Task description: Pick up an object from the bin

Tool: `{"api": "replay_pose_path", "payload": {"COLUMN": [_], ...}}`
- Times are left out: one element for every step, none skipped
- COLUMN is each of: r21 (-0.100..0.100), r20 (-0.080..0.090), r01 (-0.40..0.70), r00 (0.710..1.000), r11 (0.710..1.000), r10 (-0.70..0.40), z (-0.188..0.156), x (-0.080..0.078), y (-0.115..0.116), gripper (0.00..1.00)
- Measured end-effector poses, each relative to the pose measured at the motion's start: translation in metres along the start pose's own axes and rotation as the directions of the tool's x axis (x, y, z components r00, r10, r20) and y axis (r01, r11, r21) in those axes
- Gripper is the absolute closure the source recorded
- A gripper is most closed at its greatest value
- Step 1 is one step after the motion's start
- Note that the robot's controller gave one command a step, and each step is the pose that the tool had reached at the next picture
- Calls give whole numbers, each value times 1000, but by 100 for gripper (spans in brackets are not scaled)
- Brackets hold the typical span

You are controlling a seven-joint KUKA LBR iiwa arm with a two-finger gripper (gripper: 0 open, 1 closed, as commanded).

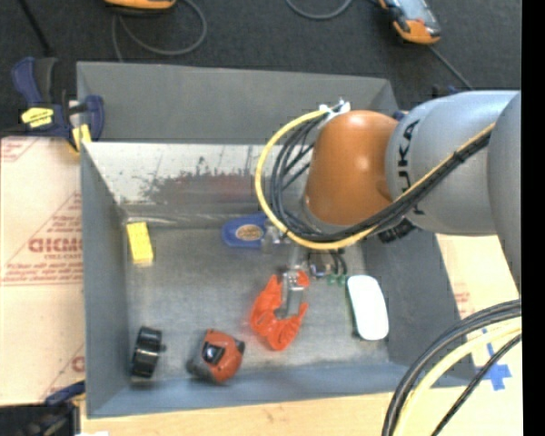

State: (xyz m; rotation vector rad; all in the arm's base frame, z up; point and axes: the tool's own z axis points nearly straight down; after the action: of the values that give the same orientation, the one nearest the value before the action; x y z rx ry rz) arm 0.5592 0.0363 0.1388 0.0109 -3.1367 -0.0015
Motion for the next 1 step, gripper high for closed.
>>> {"api": "replay_pose_path", "payload": {"r21": [-1], "r20": [7], "r01": [-1], "r00": [1000], "r11": [1000], "r10": [1], "z": [-4], "x": [-2], "y": [0], "gripper": [0]}}
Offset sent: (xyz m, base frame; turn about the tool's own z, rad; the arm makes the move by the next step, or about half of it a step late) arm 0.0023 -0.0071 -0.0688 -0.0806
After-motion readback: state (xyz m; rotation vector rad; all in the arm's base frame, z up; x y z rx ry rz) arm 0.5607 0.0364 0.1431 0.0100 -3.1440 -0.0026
